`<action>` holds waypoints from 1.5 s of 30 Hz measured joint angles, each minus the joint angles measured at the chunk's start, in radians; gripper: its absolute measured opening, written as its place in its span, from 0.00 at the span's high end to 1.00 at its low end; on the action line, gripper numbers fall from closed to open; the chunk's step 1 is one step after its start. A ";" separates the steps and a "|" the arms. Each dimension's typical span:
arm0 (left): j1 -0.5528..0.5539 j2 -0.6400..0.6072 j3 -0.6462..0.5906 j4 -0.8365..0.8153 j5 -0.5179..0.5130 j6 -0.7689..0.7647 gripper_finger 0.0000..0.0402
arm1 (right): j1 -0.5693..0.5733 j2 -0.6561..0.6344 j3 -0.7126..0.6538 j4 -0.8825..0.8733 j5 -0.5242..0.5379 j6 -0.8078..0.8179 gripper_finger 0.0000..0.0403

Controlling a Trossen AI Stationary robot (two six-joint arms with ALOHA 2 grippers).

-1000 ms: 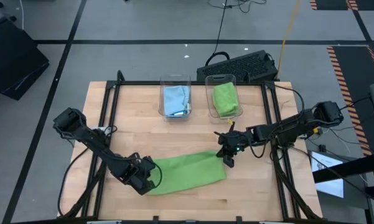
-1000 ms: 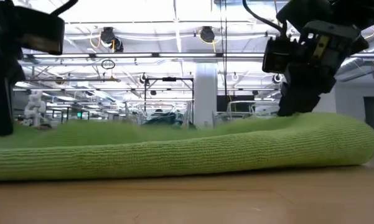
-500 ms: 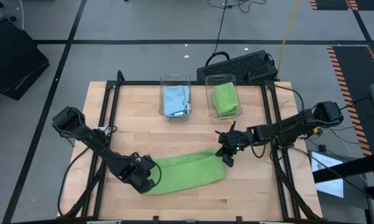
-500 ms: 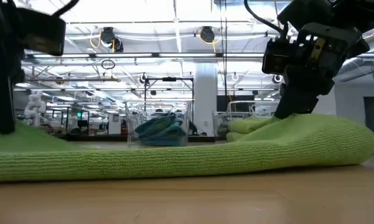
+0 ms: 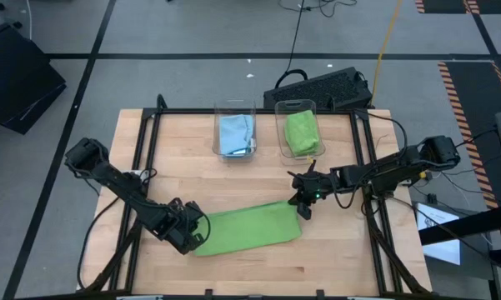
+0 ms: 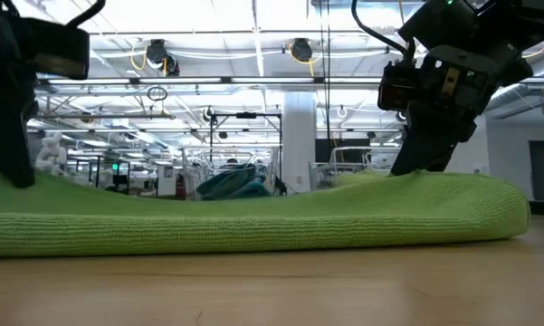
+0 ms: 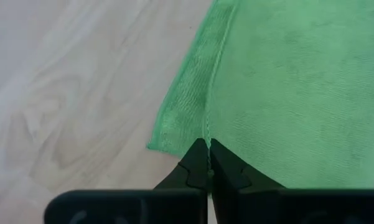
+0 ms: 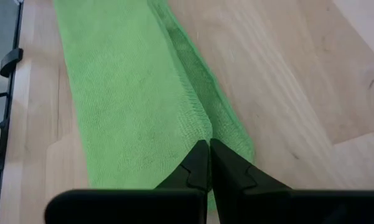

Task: Fold microfiber towels
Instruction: Fold the green microfiber towel

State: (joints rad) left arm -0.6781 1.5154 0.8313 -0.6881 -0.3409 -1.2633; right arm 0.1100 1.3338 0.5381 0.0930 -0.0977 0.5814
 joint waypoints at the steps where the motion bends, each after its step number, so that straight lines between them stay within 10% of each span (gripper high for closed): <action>1: 0.000 0.000 -0.011 0.014 0.002 -0.008 0.99 | -0.003 0.000 0.000 0.000 0.000 -0.001 1.00; 11: 0.005 0.000 -0.030 0.000 -0.014 -0.028 0.97 | -0.009 0.000 0.000 0.001 0.023 -0.005 0.96; 22: 0.006 -0.016 -0.021 -0.047 -0.019 -0.151 0.67 | -0.013 -0.011 0.000 -0.002 0.071 0.123 0.70; 33: -0.097 -0.069 -0.019 0.099 0.180 -0.908 0.63 | -0.008 -0.162 0.000 -0.016 0.070 0.242 0.58; 45: -0.051 0.070 -0.018 0.437 0.023 -0.742 0.76 | 0.017 -0.156 0.000 0.094 0.029 0.271 0.60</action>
State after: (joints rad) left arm -0.7293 1.5858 0.8131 -0.2508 -0.3179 -2.0050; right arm 0.1271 1.1779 0.5385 0.1868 -0.0686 0.8528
